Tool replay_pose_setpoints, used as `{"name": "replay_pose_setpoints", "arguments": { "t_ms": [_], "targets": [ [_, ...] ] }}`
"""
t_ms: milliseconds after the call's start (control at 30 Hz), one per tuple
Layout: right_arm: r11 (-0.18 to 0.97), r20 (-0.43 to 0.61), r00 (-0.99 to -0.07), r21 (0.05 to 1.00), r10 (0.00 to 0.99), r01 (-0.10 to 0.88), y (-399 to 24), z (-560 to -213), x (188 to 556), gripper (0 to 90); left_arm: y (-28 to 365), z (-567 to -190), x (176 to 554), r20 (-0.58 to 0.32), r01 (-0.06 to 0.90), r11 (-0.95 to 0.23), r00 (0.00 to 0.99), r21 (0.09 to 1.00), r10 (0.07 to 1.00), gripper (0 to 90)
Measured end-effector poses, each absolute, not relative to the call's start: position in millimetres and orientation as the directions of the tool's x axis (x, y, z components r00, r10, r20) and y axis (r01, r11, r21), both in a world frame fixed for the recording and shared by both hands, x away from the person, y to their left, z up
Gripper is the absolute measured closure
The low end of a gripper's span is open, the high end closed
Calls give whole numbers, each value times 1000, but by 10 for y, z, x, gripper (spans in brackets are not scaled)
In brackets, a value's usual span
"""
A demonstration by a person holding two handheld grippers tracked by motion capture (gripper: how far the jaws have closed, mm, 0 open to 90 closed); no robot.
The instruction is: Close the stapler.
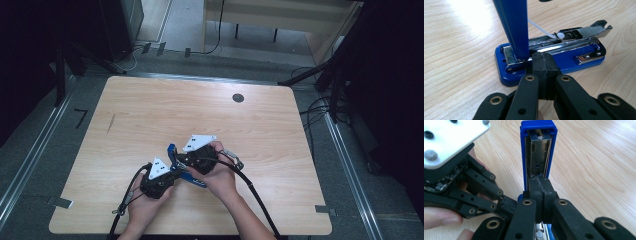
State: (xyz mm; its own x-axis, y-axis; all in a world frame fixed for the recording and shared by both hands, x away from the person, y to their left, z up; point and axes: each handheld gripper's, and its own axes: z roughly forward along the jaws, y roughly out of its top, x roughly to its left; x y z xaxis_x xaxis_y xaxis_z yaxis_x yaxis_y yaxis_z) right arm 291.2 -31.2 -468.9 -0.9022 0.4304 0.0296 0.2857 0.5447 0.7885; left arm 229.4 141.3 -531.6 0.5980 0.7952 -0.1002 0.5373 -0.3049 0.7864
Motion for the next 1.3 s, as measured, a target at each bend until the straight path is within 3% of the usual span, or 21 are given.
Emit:
{"name": "replay_pose_setpoints", "arguments": {
  "t_ms": [833, 1300],
  "targets": [
    [481, 68, -894, 824, 442, 301, -508, -4733, 2860, 900, 1398, -5317, 2312, -99, 533, -318, 613, 785, 784, 900],
    [432, 48, -876, 856, 479, 283, -612, -4486, 2933, 900, 1395, -5317, 2310, -99, 531, -318, 615, 786, 783, 900]
  ]
}}
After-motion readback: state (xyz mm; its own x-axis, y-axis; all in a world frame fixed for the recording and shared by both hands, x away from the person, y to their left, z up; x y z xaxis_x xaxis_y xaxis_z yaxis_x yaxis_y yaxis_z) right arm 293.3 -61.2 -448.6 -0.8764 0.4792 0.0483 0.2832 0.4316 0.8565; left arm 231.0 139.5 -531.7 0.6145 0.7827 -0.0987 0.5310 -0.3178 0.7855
